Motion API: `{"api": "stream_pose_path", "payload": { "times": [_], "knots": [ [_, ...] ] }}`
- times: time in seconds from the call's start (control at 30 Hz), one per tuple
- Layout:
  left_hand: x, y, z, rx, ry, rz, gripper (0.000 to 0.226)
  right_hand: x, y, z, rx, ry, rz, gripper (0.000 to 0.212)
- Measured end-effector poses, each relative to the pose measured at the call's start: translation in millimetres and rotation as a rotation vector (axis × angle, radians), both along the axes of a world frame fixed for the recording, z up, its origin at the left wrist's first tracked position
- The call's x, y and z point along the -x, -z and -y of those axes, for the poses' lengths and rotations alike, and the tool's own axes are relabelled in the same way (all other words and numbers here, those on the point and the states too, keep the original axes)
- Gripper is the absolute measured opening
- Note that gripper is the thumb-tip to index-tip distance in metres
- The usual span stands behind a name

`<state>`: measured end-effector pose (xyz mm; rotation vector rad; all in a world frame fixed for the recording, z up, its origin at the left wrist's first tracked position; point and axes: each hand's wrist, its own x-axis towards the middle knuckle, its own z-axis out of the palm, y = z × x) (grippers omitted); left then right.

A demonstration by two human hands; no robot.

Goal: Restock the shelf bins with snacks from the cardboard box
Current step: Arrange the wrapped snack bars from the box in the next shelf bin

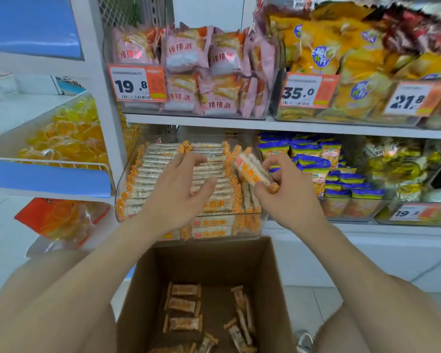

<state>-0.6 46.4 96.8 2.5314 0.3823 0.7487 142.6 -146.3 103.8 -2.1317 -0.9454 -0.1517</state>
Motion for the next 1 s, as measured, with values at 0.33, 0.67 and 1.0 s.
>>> {"api": "stream_pose_path", "payload": {
  "times": [0.33, 0.67, 1.0],
  "knots": [
    [-36.0, 38.8, -24.9, -0.356, -0.06, -0.349, 0.068, -65.4, 19.0, -107.2, 0.306, 0.212, 0.295, 0.033],
    [-34.2, 42.1, -33.9, -0.373, -0.016, -0.325, 0.069, -77.9, 20.1, -115.2, 0.33, 0.026, 0.06, 0.025],
    [13.5, 44.2, 21.4, -0.249, 0.023, 0.161, 0.009, 33.3, 3.1, -7.4, -0.006, -0.23, -0.166, 0.007]
  ]
}}
